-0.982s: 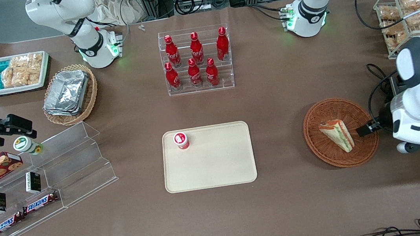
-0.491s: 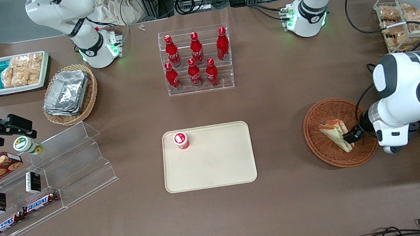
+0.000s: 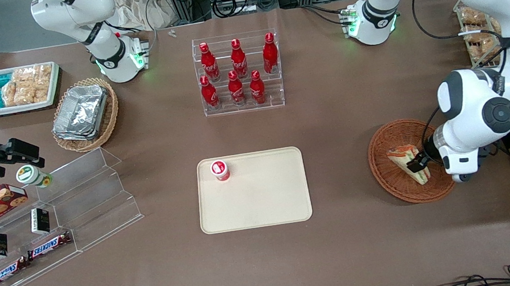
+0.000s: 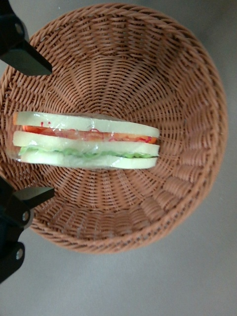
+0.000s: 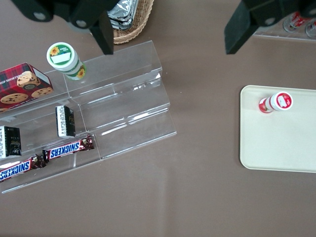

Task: Place sandwich from basket to tray
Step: 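Lower the left gripper and close it on the wrapped sandwich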

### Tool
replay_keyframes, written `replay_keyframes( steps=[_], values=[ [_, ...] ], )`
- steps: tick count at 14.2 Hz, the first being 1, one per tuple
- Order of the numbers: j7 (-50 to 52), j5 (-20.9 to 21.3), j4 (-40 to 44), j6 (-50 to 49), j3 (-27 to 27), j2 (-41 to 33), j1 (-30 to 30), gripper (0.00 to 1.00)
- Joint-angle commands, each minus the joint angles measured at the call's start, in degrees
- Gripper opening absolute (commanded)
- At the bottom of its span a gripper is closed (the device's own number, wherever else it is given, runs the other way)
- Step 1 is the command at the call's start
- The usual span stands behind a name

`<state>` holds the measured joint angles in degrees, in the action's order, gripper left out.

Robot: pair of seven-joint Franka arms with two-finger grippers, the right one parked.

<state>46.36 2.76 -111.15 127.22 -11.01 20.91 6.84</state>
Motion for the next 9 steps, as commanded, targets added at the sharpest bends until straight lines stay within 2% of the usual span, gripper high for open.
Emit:
replay_keyframes(
  steps=[1, 5, 9],
  values=[
    [1.45, 0.32, -3.36, 2.94, -0.07, -0.96, 0.1, 1.0],
    [1.36, 0.32, -7.67, 8.65, 0.02, -0.87, 0.19, 1.0],
    [1.19, 0.49, -8.29, 10.24, 0.11, -0.08, 0.36, 0.98]
  ],
)
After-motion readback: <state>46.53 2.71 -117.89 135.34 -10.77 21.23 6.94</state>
